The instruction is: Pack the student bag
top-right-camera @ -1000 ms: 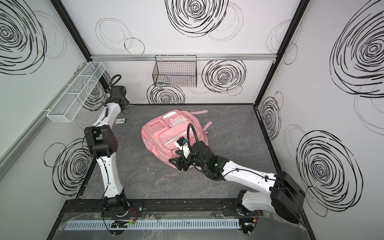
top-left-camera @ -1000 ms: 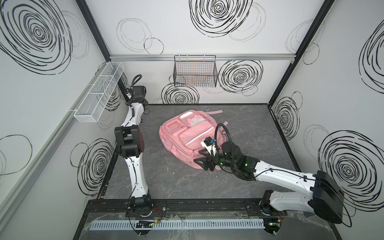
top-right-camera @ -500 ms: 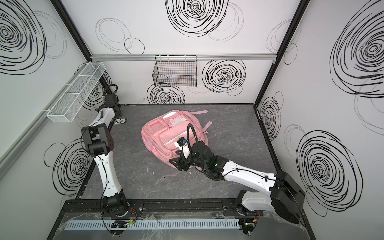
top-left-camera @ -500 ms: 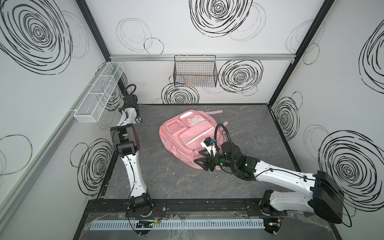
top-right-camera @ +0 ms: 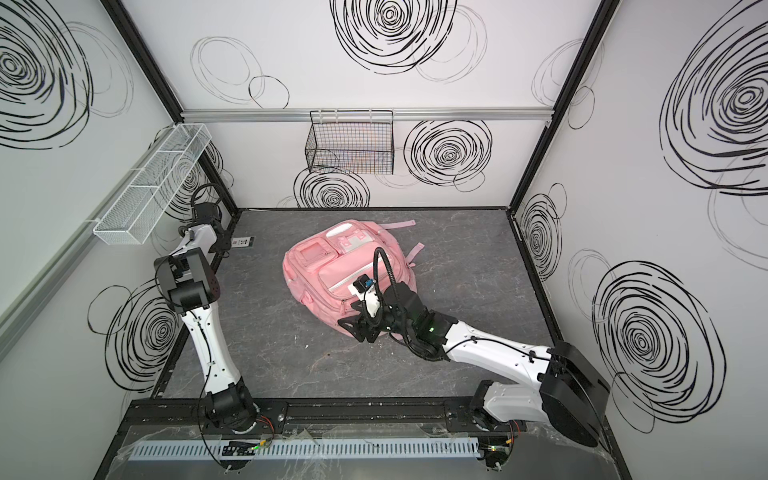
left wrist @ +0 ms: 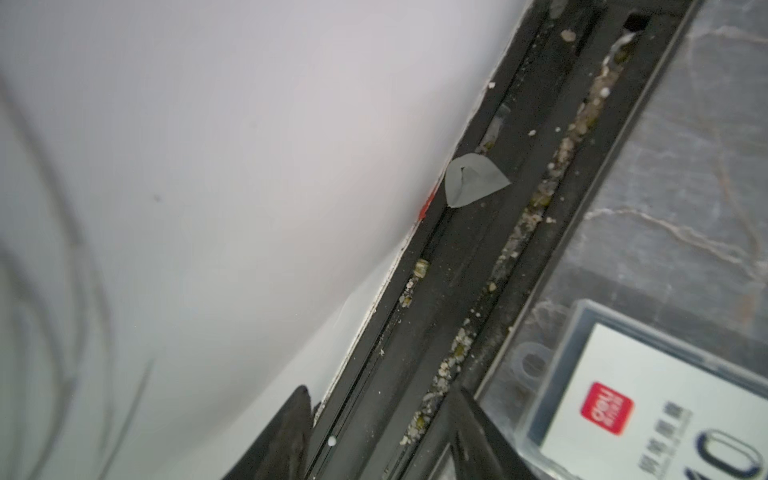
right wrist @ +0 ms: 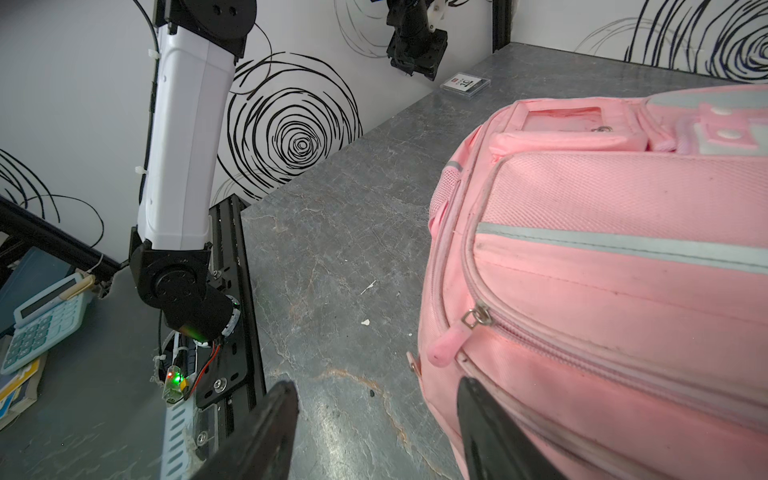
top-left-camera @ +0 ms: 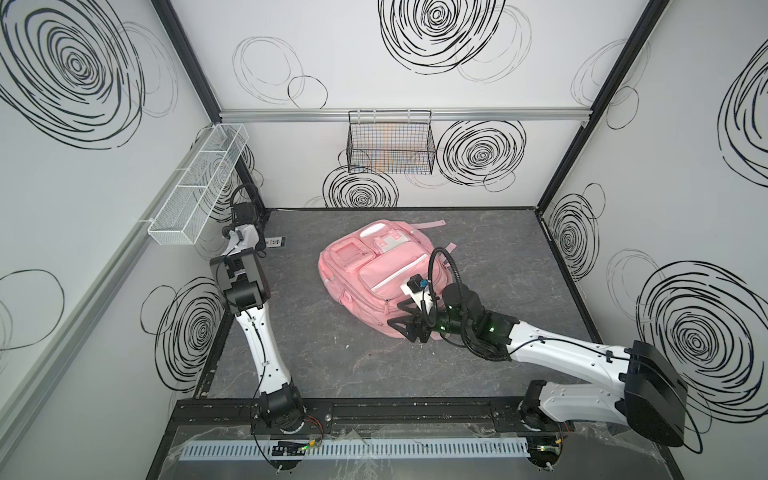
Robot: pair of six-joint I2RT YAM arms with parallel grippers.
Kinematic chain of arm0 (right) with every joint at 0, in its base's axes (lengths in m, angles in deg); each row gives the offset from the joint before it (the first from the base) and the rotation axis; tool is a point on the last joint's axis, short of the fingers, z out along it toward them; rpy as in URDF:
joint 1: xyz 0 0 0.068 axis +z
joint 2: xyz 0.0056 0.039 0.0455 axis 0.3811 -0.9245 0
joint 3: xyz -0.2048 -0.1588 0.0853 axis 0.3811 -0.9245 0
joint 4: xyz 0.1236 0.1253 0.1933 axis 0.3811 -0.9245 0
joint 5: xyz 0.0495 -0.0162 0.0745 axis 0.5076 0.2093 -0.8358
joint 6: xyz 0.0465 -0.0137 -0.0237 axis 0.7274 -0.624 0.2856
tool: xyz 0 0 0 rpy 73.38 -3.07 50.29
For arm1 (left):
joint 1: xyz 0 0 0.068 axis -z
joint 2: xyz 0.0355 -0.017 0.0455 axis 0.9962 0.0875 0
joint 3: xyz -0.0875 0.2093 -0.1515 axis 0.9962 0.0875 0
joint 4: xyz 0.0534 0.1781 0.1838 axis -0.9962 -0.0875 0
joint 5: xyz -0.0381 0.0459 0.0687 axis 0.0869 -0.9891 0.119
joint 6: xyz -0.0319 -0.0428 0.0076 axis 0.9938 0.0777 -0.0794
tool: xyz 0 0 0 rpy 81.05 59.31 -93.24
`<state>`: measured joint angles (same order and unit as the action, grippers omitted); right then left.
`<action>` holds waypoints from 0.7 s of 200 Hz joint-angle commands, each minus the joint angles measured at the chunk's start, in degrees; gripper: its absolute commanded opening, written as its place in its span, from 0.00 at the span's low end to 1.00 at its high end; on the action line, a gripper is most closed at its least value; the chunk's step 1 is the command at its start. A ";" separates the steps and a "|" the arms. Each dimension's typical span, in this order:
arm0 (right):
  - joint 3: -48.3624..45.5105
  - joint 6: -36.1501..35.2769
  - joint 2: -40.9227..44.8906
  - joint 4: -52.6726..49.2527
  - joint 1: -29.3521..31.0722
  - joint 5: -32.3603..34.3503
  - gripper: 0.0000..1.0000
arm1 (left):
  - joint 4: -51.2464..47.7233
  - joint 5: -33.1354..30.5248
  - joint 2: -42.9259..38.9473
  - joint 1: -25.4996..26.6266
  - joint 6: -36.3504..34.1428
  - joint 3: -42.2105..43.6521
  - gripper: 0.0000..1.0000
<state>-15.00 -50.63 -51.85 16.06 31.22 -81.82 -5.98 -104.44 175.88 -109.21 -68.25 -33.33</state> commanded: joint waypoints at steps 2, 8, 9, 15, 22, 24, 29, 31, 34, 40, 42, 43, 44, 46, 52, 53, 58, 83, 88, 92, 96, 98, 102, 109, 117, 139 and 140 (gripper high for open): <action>-0.33 0.25 -1.02 -0.31 0.33 -1.01 0.65 | 0.32 3.25 0.96 -1.06 1.71 -3.42 0.56; -0.20 0.29 -1.11 -0.17 0.39 -1.20 0.65 | 0.21 3.70 1.36 -1.02 2.02 -4.20 0.56; -0.17 0.27 -1.15 -0.16 0.36 -1.24 0.65 | 0.21 3.76 1.40 -1.01 2.07 -4.31 0.56; -0.09 0.29 -1.27 -0.29 0.26 -1.37 0.65 | 0.29 3.99 1.73 -0.93 2.40 -4.73 0.56; 0.05 0.28 -1.43 -0.46 0.32 -1.51 0.65 | 0.58 4.55 1.94 -0.75 2.76 -4.97 0.55; 0.14 0.28 -1.56 -0.50 0.29 -1.53 0.65 | 0.68 4.71 2.00 -0.76 2.82 -5.06 0.55; 0.37 0.32 -1.61 -0.67 0.34 -1.64 0.65 | 0.84 5.23 2.21 -0.69 2.84 -5.38 0.55; 0.39 0.34 -1.63 -0.71 0.34 -1.63 0.65 | 0.83 5.36 2.33 -0.66 2.84 -5.56 0.55; 0.40 0.30 -1.71 -0.80 0.34 -1.63 0.65 | 0.71 5.40 2.54 -0.58 2.91 -5.86 0.55; 0.51 0.30 -1.81 -0.96 0.42 -1.59 0.65 | 0.48 5.49 2.95 -0.43 2.98 -6.52 0.53; 0.54 0.33 -1.90 -0.96 0.36 -1.55 0.65 | 0.48 5.53 3.00 -0.41 3.00 -6.65 0.52; 0.51 0.38 -1.90 -0.95 0.39 -1.55 0.65 | 0.48 5.56 3.05 -0.40 3.05 -6.72 0.52; 0.54 0.36 -1.90 -1.00 0.37 -1.54 0.65 | 0.48 5.61 3.04 -0.39 3.03 -6.80 0.52; 0.57 0.42 -1.95 -1.05 0.39 -1.54 0.65 | 0.47 5.76 3.13 -0.38 3.08 -6.90 0.51; 0.66 0.42 -2.04 -1.11 0.34 -1.60 0.64 | 0.47 6.36 3.22 -0.38 3.17 -7.17 0.50; 0.66 0.43 -2.06 -1.12 0.34 -1.61 0.64 | 0.47 6.50 3.25 -0.38 3.14 -7.24 0.50; 0.74 0.40 -2.15 -1.21 0.34 -1.55 0.64 | 0.47 6.98 3.35 -0.38 3.33 -7.45 0.50; 0.92 0.35 -2.69 -0.96 0.28 -1.64 0.64 | 0.69 9.38 3.45 -0.56 4.48 -8.12 0.50; 0.98 0.35 -2.76 -0.88 0.25 -1.65 0.64 | 0.65 9.72 3.48 -0.57 4.67 -8.30 0.50; 1.01 0.37 -2.78 -0.84 0.25 -1.65 0.64 | 0.61 9.98 3.65 -0.56 4.83 -8.47 0.50; 1.06 0.35 -2.80 -0.80 0.27 -1.63 0.64 | 0.50 10.12 3.78 -0.46 4.92 -8.64 0.50; 1.07 0.32 -2.85 -0.76 0.26 -1.65 0.64 | 0.35 10.21 3.83 -0.42 4.94 -8.83 0.50; 1.09 0.28 -2.93 -0.83 0.28 -1.63 0.64 | 0.16 10.30 4.02 -0.27 4.98 -9.08 0.50; 1.23 0.34 -2.96 -0.85 0.25 -1.63 0.64 | -0.20 10.45 4.31 -0.09 5.02 -9.56 0.50; 1.40 0.34 -3.03 -1.03 0.25 -1.64 0.64 | -0.85 10.50 4.65 0.21 5.15 -10.11 0.50; 1.78 0.11 -3.04 -1.73 0.32 -1.50 0.64 | -2.71 11.43 5.68 1.14 5.73 -11.86 0.51; 1.79 0.09 -3.04 -1.78 0.28 -1.52 0.64 | -2.83 11.45 5.71 1.13 5.69 -11.92 0.50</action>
<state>-14.98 -50.59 -54.65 15.21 31.27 -82.95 -6.62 -95.13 179.77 -109.34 -63.75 -42.35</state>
